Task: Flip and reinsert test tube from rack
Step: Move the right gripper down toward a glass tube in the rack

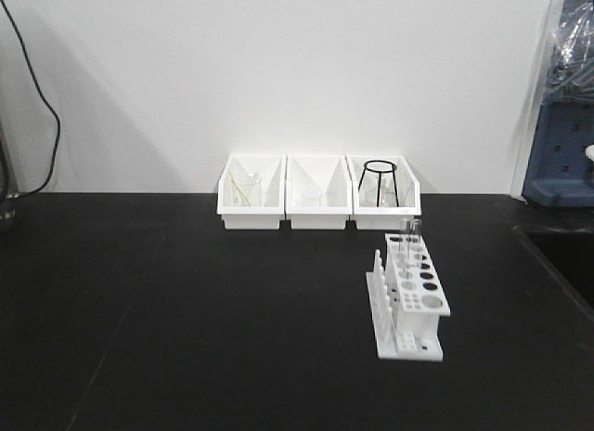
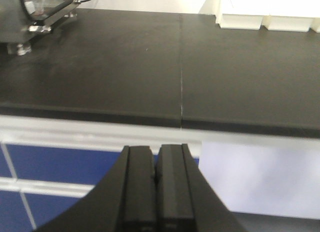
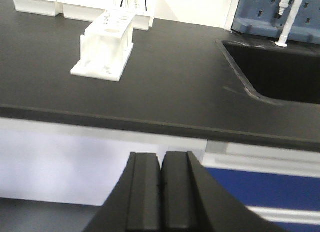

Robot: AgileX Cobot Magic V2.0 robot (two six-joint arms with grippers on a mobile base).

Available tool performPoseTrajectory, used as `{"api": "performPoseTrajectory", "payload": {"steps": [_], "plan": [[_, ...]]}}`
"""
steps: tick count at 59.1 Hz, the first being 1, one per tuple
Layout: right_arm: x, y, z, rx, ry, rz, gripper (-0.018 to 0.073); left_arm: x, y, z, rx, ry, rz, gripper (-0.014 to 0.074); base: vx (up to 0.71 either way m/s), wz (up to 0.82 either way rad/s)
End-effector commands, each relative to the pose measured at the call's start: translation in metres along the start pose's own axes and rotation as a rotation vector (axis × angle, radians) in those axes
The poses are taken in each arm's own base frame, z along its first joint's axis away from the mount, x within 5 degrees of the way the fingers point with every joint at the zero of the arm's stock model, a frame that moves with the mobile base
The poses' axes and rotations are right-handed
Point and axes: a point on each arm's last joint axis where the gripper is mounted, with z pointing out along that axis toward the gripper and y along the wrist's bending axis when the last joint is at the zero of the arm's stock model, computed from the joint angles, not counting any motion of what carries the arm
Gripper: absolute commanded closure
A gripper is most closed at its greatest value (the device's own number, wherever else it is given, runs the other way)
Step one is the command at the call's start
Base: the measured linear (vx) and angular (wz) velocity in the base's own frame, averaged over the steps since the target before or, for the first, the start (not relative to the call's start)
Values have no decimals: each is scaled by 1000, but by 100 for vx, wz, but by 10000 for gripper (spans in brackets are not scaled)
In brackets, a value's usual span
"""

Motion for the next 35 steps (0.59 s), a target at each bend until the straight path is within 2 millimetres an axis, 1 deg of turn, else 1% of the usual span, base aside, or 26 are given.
{"api": "performPoseTrajectory", "payload": {"steps": [1,35], "plan": [[-8,-1,-1,18,-92,-10,568,-8,-2,-1,23,-96,-2,603,39,-1],[-8,-1,-1,18,-92,-10,568,-8,-2,-1,23,-96,-2,603,33,1]]}}
